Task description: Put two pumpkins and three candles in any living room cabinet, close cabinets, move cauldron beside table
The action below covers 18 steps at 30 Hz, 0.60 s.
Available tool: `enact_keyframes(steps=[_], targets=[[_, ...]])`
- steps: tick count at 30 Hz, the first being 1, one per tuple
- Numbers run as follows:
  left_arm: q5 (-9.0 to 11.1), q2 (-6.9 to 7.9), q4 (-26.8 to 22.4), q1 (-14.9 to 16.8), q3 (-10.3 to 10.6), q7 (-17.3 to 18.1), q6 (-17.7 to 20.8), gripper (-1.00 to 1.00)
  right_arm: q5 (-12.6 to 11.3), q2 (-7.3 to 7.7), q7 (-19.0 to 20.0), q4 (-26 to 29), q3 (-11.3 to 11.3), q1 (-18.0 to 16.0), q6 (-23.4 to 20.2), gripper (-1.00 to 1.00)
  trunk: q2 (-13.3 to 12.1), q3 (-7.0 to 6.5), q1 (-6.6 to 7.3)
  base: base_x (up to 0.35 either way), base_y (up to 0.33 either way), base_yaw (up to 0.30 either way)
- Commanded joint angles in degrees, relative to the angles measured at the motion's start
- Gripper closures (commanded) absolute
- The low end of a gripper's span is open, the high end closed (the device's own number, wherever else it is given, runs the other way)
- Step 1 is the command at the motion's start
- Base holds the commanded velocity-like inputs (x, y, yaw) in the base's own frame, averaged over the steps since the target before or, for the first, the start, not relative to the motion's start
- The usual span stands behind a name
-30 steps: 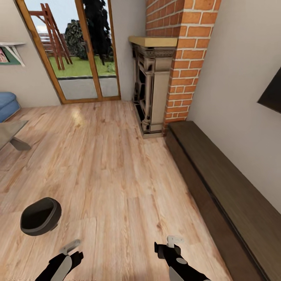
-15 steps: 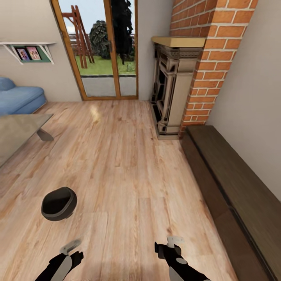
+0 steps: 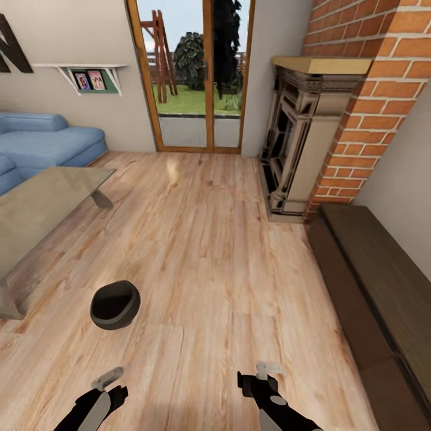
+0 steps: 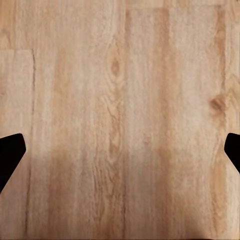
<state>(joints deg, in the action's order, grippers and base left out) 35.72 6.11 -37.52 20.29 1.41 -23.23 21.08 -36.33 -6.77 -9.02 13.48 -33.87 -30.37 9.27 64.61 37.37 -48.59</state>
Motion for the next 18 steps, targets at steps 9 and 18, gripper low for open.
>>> enact_keyframes(steps=[9,18], targets=[[0.5,0.04,-0.1,0.0,0.1,-0.4,0.1,-1.00,-0.3,0.01,-0.2,0.0,-0.5,0.0,0.3,-1.00,0.0,0.05,-0.03,0.316,0.105,0.292],[0.5,0.04,-0.1,0.0,0.1,-0.4,0.1,-1.00,-0.3,0.01,-0.2,0.0,-0.6,0.0,0.2,-1.00,0.0,0.05,-0.03,0.320,0.136,0.292]])
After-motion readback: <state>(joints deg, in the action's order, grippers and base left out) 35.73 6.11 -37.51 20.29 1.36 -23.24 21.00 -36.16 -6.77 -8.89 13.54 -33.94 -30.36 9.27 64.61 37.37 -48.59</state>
